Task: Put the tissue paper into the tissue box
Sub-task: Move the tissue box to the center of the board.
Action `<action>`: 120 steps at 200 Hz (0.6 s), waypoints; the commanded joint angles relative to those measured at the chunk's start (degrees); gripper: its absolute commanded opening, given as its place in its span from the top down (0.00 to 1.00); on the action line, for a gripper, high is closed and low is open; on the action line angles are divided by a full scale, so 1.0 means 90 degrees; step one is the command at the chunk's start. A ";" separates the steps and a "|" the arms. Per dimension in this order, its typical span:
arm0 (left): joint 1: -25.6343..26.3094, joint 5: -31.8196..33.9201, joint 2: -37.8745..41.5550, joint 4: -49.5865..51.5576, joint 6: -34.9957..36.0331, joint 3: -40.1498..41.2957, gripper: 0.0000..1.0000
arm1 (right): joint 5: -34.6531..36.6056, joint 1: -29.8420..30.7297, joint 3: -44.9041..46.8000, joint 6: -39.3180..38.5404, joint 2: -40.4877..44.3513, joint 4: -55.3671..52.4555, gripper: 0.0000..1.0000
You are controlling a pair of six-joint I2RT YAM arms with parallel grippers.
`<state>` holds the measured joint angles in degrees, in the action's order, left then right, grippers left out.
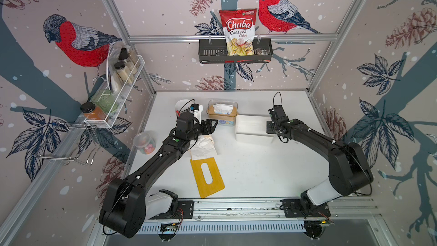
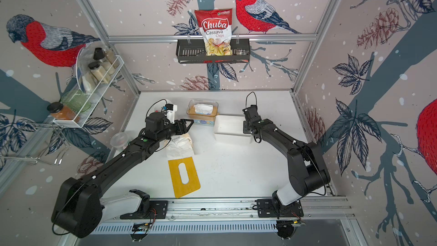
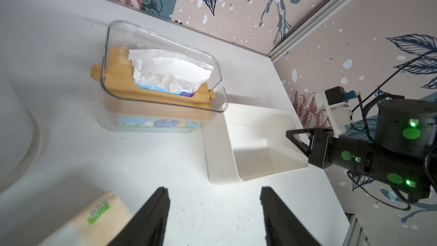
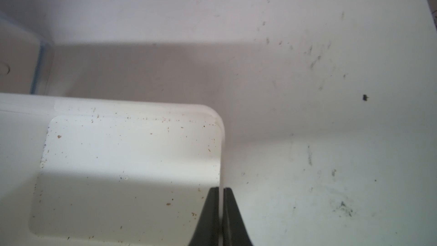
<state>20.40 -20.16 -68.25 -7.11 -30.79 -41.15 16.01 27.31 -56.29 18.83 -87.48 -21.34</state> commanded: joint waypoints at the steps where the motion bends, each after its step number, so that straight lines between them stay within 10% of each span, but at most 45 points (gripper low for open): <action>1: -0.0006 -0.0022 0.0216 -0.0179 -0.0270 0.0174 0.32 | 0.0168 0.0425 0.0276 0.0500 0.0305 -0.0148 0.92; 71: -0.0617 0.0938 0.0844 0.1002 -0.0082 0.0490 0.23 | 0.0019 0.1263 0.0520 0.0789 0.0410 0.0087 0.87; 120: -0.1745 0.0751 0.1265 0.1661 -0.0361 0.1002 0.27 | -0.0548 0.1316 0.0701 0.0552 0.0639 0.0463 0.61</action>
<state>8.51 -12.19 -57.58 3.75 -32.56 -34.02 13.67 39.27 -50.09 24.53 -83.15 -19.97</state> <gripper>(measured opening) 0.731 0.324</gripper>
